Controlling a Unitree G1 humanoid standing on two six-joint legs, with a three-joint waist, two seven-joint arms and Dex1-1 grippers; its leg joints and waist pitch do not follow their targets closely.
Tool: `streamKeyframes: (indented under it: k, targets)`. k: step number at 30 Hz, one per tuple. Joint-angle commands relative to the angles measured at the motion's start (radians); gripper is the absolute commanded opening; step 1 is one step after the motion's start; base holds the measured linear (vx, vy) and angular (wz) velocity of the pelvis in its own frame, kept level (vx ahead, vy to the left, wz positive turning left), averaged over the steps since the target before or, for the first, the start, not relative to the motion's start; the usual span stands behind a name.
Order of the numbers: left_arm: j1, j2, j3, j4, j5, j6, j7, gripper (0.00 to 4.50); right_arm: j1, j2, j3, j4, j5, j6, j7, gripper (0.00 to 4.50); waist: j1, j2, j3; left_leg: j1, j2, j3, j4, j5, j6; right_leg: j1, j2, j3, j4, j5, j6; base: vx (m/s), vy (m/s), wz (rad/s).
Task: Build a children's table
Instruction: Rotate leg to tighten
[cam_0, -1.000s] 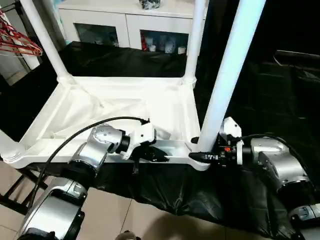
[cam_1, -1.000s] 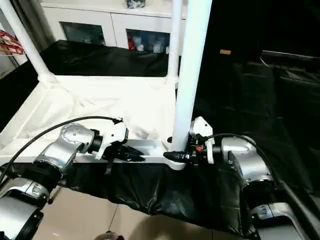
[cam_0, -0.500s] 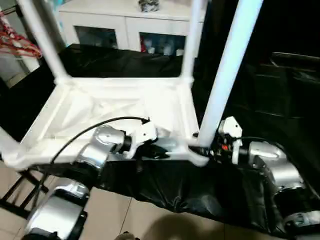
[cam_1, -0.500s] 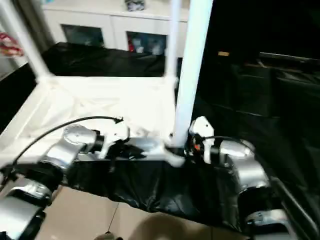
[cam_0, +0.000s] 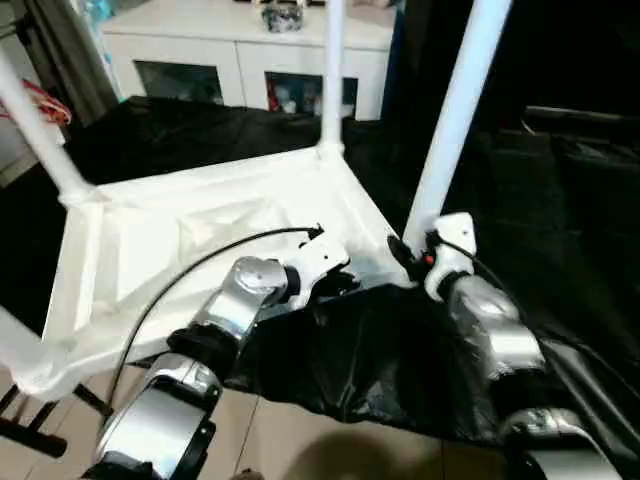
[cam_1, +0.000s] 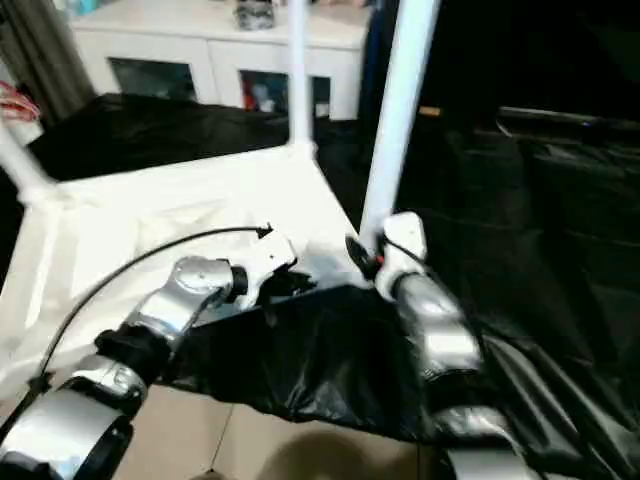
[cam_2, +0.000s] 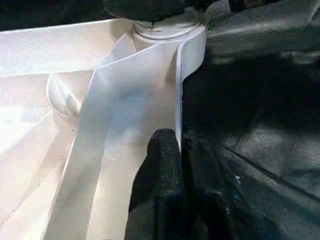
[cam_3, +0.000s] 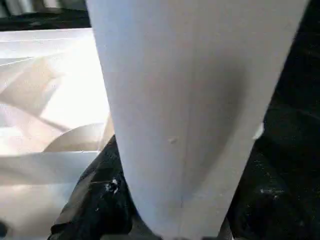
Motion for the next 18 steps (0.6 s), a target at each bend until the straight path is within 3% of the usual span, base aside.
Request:
streamKeyframes:
  k: [1,4,5,12,18]
  targets:
    - [-0.041,-0.072,-0.027,-0.015,-0.009,-0.023,0.041,0.00,0.012,0.135,0.111,0.070,0.016,0.017,0.086,2.68,-0.002,0.001,-0.044,0.005,0.010,-0.007,-0.085,-0.398,-0.015,0.029,-0.045,0.029,-0.104,-0.417,-0.138,0.000,0.000,0.00]
    - [-0.041,-0.069,-0.025,-0.017,-0.009,-0.023,0.039,0.00,0.014,0.137,0.109,0.066,0.021,0.010,0.097,2.74,-0.006,-0.001,-0.042,0.002,0.011,-0.007,-0.087,-0.400,-0.007,0.031,-0.045,0.029,-0.103,-0.405,-0.148,0.000,0.000,0.00]
    - [-0.041,-0.069,-0.025,-0.017,-0.009,-0.023,0.039,0.00,0.014,0.137,0.109,0.066,0.021,0.010,0.097,3.05,-0.005,-0.001,-0.042,0.003,0.011,-0.007,-0.086,-0.401,-0.006,0.030,-0.045,0.029,-0.104,-0.408,-0.148,0.000,0.000,0.00]
    - [-0.041,-0.069,-0.025,-0.017,-0.009,-0.023,0.039,0.00,0.014,0.137,0.109,0.066,0.021,0.010,0.097,3.68,-0.006,0.001,-0.044,0.004,0.013,-0.004,-0.090,-0.372,-0.001,0.033,-0.045,0.030,-0.104,-0.362,-0.162,0.000,0.000,0.00]
    - [-0.041,-0.069,-0.025,-0.017,-0.009,-0.023,0.039,0.00,0.014,0.137,0.109,0.066,0.021,0.010,0.097,4.21,-0.007,0.001,-0.042,0.005,0.013,-0.005,-0.092,-0.395,-0.004,0.029,-0.047,0.031,-0.109,-0.407,-0.150,0.000,0.000,0.00]
